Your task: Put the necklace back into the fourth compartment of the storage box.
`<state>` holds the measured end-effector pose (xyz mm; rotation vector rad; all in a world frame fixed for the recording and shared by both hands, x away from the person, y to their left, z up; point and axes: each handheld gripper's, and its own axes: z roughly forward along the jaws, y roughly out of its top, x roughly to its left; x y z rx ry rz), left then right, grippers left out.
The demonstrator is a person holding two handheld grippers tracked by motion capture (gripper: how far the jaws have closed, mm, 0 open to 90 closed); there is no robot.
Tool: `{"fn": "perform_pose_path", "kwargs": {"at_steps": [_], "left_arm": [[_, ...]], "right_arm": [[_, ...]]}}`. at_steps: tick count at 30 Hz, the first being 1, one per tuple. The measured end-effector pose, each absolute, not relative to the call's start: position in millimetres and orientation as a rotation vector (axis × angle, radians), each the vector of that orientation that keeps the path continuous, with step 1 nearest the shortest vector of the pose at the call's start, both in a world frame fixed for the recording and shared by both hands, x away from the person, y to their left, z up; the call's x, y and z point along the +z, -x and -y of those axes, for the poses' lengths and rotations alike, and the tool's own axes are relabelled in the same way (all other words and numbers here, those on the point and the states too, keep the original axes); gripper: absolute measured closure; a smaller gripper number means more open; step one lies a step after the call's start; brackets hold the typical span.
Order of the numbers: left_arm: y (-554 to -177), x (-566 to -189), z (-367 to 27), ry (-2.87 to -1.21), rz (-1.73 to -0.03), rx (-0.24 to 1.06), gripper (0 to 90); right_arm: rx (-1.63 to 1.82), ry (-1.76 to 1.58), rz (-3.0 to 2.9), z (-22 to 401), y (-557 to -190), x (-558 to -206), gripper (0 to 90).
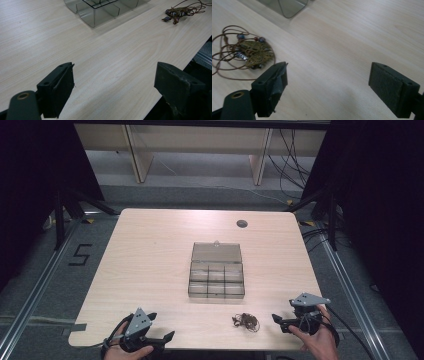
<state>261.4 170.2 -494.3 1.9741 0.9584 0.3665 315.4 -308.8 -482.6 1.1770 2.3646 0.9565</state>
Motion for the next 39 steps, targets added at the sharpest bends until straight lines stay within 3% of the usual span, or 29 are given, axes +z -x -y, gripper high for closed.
{"fn": "perform_pose_path", "kwargs": {"at_steps": [33,36,39], "left_arm": [[-262.7,-495.3,-171.1,-2.004,-0.947,0.370,15.6],[-263.6,-495.8,-171.5,-2.006,-0.941,0.370,15.6],[-263.2,-496.2,-170.7,-1.993,-0.949,0.367,15.6]], "right_arm": [[0.905,-0.941,-2.556,263.3,-297.3,-449.2,18.1],[0.870,-0.905,-2.583,252.8,-296.0,-446.8,24.5],[0.833,-0.854,-2.616,242.5,-296.2,-447.2,24.6]]}}
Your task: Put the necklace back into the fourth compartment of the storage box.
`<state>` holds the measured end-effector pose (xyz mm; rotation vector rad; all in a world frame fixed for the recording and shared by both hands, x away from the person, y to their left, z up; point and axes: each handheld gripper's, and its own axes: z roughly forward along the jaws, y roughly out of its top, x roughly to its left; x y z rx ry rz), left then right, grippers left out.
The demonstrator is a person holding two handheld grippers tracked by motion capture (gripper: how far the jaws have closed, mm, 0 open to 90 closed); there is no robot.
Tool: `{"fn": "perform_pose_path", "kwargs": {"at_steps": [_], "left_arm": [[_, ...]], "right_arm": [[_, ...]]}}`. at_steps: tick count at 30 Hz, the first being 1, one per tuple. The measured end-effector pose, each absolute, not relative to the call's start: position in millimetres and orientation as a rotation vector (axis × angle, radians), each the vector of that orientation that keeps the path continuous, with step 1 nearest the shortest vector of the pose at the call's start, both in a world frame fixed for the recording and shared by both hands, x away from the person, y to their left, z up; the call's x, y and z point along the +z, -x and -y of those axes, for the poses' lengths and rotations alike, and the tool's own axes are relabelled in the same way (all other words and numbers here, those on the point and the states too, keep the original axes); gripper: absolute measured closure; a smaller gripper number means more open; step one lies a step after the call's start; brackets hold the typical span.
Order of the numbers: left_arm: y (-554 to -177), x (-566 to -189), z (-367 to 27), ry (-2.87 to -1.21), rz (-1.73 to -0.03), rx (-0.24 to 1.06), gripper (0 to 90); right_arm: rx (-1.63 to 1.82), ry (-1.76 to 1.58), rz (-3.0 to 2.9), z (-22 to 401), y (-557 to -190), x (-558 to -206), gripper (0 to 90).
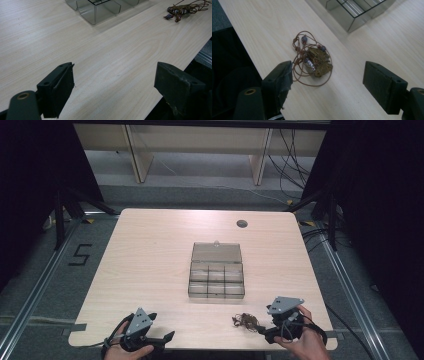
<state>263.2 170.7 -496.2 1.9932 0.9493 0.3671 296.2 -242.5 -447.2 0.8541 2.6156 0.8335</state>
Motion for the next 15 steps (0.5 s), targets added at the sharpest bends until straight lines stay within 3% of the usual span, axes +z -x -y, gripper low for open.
{"fn": "perform_pose_path", "kwargs": {"at_steps": [15], "left_arm": [[-262.8,-496.3,-170.4,-1.993,-0.960,0.361,15.6]], "right_arm": [[0.738,-0.778,-2.684,217.2,-301.8,-454.8,27.6]]}}
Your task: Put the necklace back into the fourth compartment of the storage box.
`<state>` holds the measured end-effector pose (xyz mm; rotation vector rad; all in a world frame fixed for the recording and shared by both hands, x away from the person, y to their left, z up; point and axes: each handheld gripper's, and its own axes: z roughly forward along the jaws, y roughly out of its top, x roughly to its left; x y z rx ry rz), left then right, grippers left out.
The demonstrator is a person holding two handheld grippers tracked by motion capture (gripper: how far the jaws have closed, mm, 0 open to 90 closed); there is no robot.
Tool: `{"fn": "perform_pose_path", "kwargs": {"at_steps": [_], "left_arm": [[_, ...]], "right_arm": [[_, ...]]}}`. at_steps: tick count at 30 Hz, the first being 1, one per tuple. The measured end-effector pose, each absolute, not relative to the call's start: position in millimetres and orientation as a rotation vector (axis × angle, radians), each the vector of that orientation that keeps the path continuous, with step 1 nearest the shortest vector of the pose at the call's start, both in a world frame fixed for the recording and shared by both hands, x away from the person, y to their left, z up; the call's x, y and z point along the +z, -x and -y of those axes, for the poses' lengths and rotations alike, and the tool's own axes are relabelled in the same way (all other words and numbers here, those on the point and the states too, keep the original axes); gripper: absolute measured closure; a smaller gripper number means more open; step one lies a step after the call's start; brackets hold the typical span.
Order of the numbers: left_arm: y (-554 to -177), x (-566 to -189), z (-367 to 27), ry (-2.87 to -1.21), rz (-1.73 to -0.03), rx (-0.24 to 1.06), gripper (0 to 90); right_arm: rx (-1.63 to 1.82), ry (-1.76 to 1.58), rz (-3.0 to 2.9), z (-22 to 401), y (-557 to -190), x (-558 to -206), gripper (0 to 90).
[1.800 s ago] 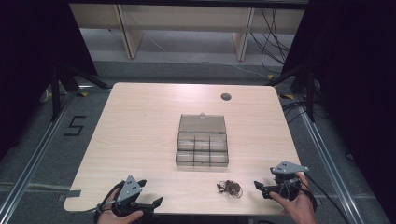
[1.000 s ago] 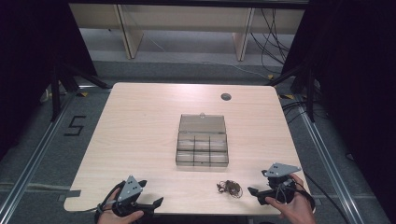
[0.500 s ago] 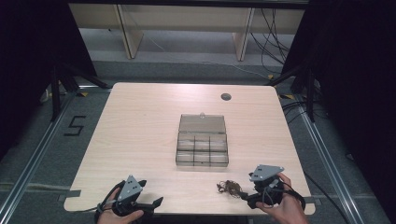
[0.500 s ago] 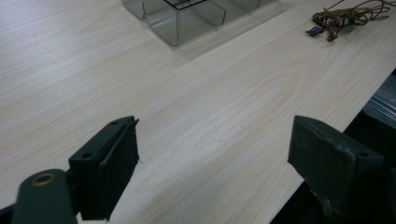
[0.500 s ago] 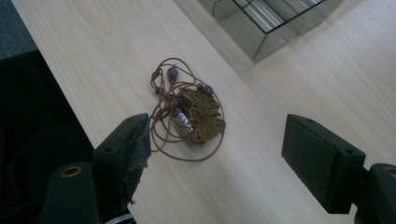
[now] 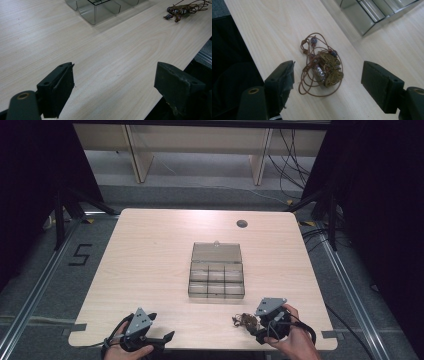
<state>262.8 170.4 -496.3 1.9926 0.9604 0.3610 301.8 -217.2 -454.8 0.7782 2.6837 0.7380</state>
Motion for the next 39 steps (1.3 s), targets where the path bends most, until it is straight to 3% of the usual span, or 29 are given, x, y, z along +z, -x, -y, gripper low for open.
{"fn": "perform_pose_path", "kwargs": {"at_steps": [12,26,35,39], "left_arm": [[-263.8,-496.4,-172.5,-2.017,-0.959,0.372,15.6],[-264.2,-496.3,-172.9,-2.032,-0.936,0.376,15.6],[-263.9,-496.6,-172.2,-2.007,-0.946,0.373,15.6],[-263.8,-497.4,-171.4,-1.991,-0.953,0.370,15.6]], "right_arm": [[0.637,-0.703,-2.732,204.4,-313.1,-471.0,41.6],[0.589,-0.695,-2.768,197.3,-323.8,-483.7,50.5],[0.560,-0.699,-2.746,196.1,-330.7,-479.1,78.7],[0.567,-0.673,-2.748,197.5,-334.2,-471.4,80.2]]}}
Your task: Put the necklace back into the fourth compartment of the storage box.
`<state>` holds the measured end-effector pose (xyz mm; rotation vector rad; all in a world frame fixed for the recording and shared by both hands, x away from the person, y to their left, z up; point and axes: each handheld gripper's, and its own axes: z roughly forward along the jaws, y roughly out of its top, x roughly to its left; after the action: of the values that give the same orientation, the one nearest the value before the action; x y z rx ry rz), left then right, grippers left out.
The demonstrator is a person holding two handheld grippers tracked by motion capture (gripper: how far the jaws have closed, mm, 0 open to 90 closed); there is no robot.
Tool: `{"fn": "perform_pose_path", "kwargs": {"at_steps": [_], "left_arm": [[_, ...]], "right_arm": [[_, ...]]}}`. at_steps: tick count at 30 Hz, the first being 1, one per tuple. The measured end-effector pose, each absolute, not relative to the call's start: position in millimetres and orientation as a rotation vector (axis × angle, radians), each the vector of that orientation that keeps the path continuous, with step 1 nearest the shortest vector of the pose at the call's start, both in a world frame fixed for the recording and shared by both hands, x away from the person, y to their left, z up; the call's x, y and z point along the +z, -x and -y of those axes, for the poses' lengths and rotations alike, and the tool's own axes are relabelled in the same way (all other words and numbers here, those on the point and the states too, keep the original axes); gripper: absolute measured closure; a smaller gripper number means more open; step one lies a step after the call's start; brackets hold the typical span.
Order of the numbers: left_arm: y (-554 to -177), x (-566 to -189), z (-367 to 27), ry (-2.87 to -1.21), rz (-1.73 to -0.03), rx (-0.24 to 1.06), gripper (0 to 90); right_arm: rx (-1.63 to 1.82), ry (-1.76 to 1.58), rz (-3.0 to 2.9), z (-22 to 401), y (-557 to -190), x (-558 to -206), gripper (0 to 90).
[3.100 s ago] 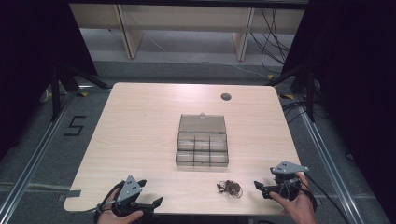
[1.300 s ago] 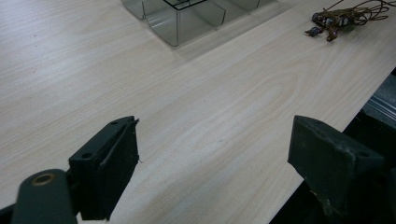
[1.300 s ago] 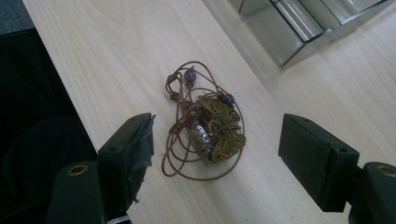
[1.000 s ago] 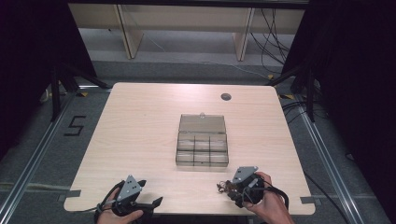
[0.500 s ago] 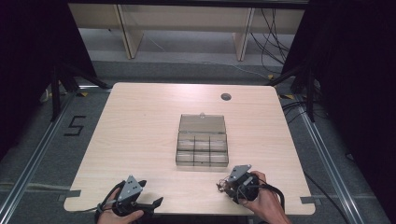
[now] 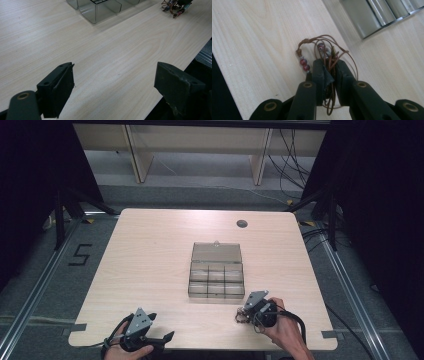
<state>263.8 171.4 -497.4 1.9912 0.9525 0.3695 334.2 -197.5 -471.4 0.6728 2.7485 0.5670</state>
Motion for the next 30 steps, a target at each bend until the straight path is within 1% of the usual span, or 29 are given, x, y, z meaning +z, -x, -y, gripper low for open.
{"fn": "perform_pose_path", "kwargs": {"at_steps": [7,8,11,13,19,20,23,28,30], "left_arm": [[-263.5,-497.9,-171.0,-1.977,-0.971,0.358,15.6],[-263.7,-497.2,-172.5,-1.999,-0.961,0.365,15.6],[-263.1,-498.1,-170.9,-1.972,-0.971,0.357,15.6],[-264.0,-496.9,-172.9,-2.000,-0.953,0.369,15.6],[-264.0,-497.2,-172.8,-1.997,-0.959,0.368,15.6],[-263.8,-497.3,-172.8,-1.998,-0.962,0.367,15.6],[-263.7,-497.7,-172.6,-2.002,-0.966,0.377,15.6],[-264.5,-497.2,-173.4,-2.009,-0.948,0.387,15.6],[-264.1,-497.0,-173.0,-2.003,-0.958,0.369,15.6]], "right_arm": [[0.565,-0.649,-2.759,197.0,-336.6,-457.0,80.3],[0.568,-0.654,-2.755,196.4,-336.4,-454.6,80.3],[0.567,-0.659,-2.755,196.1,-335.7,-448.6,80.3],[0.576,-0.633,-2.766,196.5,-336.2,-439.6,80.3],[0.595,-0.640,-2.783,195.8,-336.1,-426.4,80.3],[0.595,-0.596,-2.807,195.5,-339.3,-424.8,80.3],[0.596,-0.630,-2.795,194.0,-338.5,-419.7,80.3],[0.622,-0.571,-2.798,189.3,-345.4,-404.6,80.3],[0.626,-0.575,-2.814,187.1,-346.4,-401.1,80.3]]}}
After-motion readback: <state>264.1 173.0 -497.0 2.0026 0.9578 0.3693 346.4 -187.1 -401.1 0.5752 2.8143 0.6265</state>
